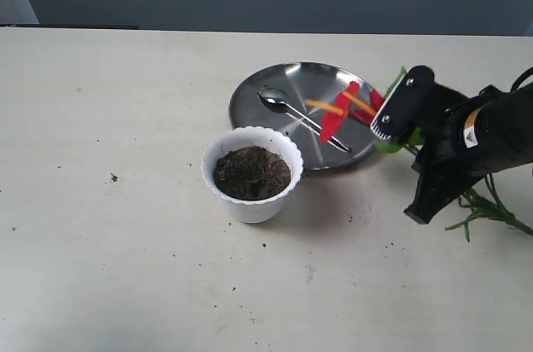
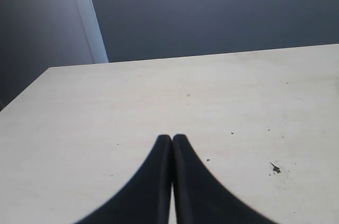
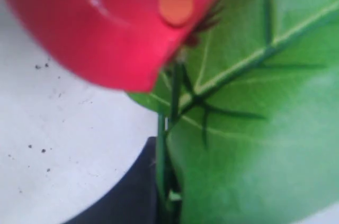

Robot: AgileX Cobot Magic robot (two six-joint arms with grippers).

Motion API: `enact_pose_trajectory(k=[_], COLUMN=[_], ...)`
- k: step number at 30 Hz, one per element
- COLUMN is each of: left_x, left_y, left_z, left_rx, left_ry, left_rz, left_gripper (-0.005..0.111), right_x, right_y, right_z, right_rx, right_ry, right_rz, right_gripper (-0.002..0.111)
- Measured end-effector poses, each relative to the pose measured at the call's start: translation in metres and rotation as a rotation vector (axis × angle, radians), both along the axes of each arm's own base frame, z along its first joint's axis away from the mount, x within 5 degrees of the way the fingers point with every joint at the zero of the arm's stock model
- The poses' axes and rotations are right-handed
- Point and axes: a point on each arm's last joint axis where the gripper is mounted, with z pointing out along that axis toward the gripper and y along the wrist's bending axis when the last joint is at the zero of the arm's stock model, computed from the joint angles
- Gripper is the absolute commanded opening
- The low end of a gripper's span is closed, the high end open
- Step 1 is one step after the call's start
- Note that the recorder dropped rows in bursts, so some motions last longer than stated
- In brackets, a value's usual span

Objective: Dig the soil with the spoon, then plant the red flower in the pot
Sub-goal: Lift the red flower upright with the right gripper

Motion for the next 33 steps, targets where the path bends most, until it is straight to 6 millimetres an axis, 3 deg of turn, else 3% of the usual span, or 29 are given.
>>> enact_pose_trajectory(k=[10,16,21,26,33], left_x=[0.0,0.0,0.0,0.0,0.0], left_y=[0.0,0.0,0.0,0.0,0.0], left_z=[0.0,0.0,0.0,0.0,0.0], left_rx=[0.0,0.0,0.0,0.0,0.0], left_ry=[0.0,0.0,0.0,0.0,0.0], left_rz=[0.0,0.0,0.0,0.0,0.0], left_gripper=[0.0,0.0,0.0,0.0,0.0], right_x=[-0.011,-0.016,-0.015,-0.01,0.003], right_y=[-0.008,-0.001,0.009,0.016,0.032], right_z=[0.092,0.132,0.144,0.15,0.141], right_rx=[0.243,0.517,0.751,0.876,0.961], right_ry=[-0.182,-0.243,-0.253,-0.275,-0.283], right_rz=[-0.176,-0.222,-0.251,-0.244,-0.285], right_gripper=[0.0,-0.001,-0.001,-0.001,-0.001])
